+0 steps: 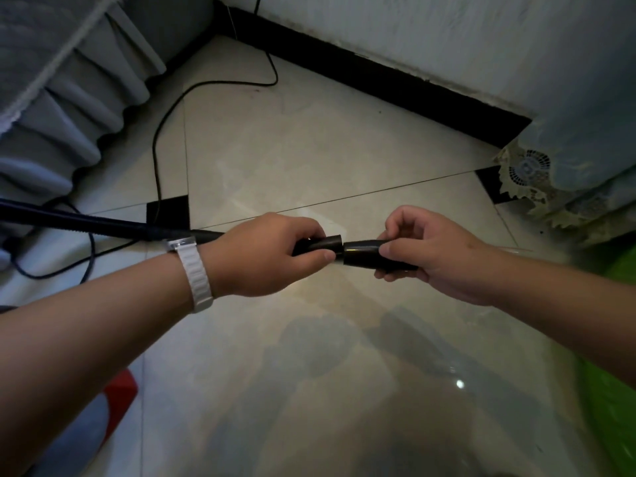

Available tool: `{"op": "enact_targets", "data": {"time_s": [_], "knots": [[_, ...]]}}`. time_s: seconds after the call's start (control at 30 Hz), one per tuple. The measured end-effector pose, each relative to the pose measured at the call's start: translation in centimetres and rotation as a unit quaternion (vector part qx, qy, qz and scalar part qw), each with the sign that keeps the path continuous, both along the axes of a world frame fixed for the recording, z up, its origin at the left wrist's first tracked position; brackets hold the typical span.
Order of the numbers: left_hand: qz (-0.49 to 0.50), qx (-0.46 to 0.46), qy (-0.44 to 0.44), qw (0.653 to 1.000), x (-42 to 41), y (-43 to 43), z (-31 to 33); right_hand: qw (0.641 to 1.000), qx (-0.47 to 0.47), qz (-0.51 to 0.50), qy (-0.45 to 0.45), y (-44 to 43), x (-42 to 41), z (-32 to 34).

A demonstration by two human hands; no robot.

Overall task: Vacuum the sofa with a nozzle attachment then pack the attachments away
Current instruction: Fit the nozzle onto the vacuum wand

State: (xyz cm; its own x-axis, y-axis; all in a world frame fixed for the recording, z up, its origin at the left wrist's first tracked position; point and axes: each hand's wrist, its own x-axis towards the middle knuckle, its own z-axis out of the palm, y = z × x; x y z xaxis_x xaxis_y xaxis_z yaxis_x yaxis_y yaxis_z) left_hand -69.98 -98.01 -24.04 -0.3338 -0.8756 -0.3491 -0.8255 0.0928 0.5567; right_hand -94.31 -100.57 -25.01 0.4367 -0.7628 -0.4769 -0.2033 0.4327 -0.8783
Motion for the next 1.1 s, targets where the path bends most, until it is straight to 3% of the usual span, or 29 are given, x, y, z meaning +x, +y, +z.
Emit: {"op": "enact_targets", "data": {"time_s": [0.23, 0.37, 0.67, 1.1], "knots": [[-0.039, -0.006, -0.030, 0.999, 0.2, 0.0, -0.4, 0.996, -0.063, 0.029, 0.060, 0.4, 0.1, 0.4], [-0.059, -0.007, -0.037, 0.998, 0.3, 0.0, -0.5, 0.974, -0.132, 0.104, 0.153, 0.8, 0.2, 0.7], [-0.110, -0.024, -0.068, 0.991, 0.3, 0.3, -0.5, 0.920, -0.200, 0.214, 0.262, 0.9, 0.6, 0.4], [-0.090, -0.016, -0.037, 0.995, 0.2, 0.4, -0.4, 0.943, -0.223, 0.153, 0.195, 1.0, 0.2, -0.5]]}}
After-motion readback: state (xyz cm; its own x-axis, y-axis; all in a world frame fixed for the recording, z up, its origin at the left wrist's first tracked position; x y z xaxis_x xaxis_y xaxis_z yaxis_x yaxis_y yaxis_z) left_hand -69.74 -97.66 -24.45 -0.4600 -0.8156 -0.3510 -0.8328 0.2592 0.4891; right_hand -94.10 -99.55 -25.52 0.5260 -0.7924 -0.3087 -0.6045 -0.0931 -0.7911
